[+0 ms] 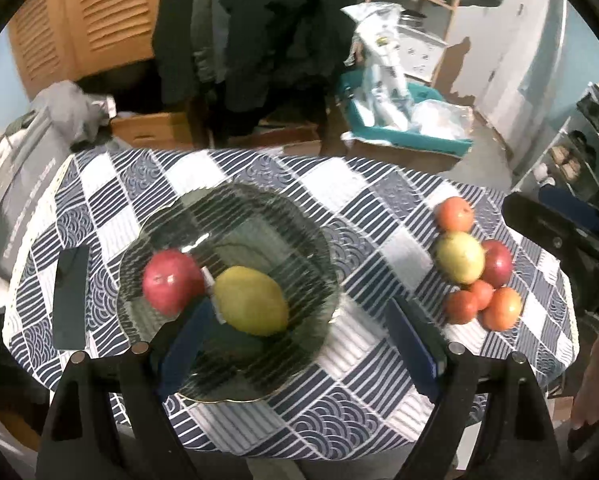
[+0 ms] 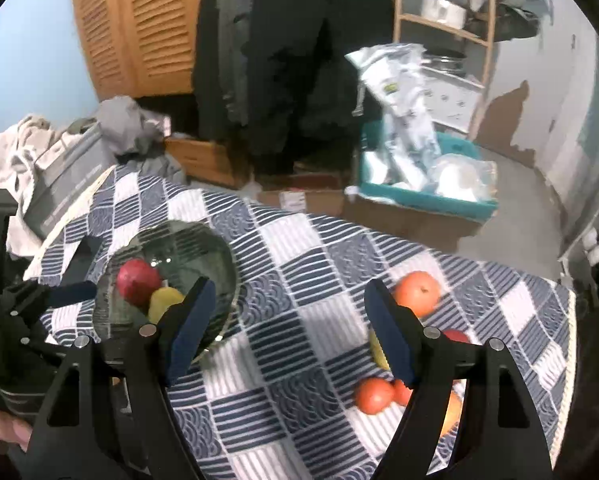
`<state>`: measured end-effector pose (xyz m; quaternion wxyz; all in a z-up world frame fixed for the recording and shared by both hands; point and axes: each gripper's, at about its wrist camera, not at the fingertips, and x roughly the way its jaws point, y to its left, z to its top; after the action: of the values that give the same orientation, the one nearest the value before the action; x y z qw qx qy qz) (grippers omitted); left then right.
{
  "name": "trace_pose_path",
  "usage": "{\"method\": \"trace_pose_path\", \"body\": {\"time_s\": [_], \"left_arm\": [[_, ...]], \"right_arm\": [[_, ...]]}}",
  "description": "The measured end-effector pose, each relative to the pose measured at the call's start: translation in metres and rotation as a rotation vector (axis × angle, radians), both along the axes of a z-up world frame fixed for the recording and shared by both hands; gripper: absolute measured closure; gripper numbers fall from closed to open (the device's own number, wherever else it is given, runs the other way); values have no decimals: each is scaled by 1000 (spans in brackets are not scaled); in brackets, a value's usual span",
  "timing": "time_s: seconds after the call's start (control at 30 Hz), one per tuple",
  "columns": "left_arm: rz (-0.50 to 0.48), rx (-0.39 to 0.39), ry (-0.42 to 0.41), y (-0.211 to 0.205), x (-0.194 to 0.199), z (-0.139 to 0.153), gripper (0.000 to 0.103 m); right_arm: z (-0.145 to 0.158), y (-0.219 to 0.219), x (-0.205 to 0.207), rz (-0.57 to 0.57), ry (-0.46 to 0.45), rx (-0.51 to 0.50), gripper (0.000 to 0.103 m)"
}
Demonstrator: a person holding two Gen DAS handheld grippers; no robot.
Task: Organize fruits
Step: 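Withdraw both tools from the bowl back toward the fruit pile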
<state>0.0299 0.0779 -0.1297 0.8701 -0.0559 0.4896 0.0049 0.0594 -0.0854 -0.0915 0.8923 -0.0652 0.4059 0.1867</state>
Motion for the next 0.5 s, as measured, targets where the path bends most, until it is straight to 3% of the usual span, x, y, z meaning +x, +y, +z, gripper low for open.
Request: {"method": "trace_pose_path", "body": {"time_s": [0.5], "left_arm": [[-90, 19, -83, -51, -5, 35, 14]], "right_arm": [[32, -79, -28, -101, -75, 25, 21]]}}
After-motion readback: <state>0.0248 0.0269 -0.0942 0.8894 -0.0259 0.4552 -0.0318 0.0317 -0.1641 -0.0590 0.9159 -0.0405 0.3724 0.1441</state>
